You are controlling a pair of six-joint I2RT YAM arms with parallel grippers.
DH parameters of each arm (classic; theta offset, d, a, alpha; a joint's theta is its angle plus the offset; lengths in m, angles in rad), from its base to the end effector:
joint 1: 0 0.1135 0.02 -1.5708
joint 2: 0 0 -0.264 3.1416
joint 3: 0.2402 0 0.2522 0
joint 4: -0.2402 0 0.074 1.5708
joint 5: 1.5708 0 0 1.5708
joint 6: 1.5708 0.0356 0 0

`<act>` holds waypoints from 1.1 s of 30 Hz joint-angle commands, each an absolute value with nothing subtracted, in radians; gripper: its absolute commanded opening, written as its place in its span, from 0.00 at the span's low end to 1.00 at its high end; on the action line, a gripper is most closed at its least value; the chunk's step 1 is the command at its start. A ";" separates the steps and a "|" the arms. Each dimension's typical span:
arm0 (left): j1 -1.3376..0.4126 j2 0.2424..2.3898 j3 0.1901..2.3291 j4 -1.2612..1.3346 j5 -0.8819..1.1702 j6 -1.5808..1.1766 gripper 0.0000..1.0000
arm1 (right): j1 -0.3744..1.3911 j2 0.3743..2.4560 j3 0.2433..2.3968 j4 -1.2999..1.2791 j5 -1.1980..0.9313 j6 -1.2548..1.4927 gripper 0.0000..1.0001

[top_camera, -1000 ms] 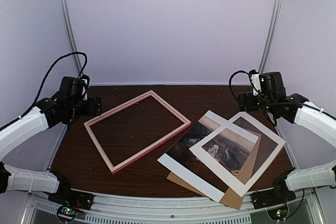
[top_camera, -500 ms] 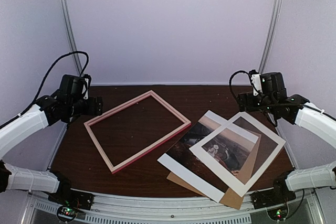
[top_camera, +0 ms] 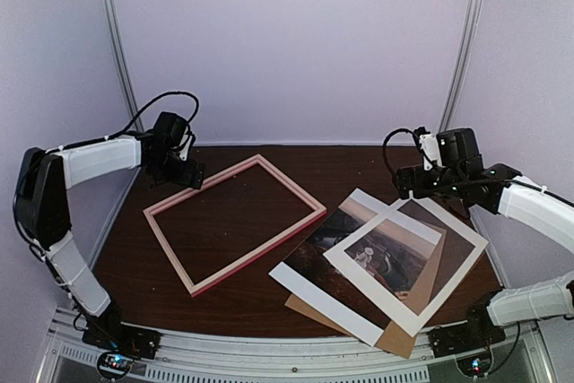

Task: Put the photo into the frame
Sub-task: Adjust the frame body at the center of the board.

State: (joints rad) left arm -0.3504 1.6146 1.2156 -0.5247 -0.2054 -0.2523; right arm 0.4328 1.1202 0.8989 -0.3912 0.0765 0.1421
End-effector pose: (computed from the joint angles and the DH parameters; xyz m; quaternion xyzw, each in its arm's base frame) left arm 0.3277 -0.1120 0.2505 0.0137 0.9436 -0.0011 0.3309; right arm 0.2252 0.1010 0.2930 -0.1110 0.8799 0.0981 0.4514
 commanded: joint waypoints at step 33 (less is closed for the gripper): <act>-0.237 2.361 1.939 -0.861 0.023 0.102 0.67 | 0.459 1.171 0.815 -0.324 -0.081 0.252 1.00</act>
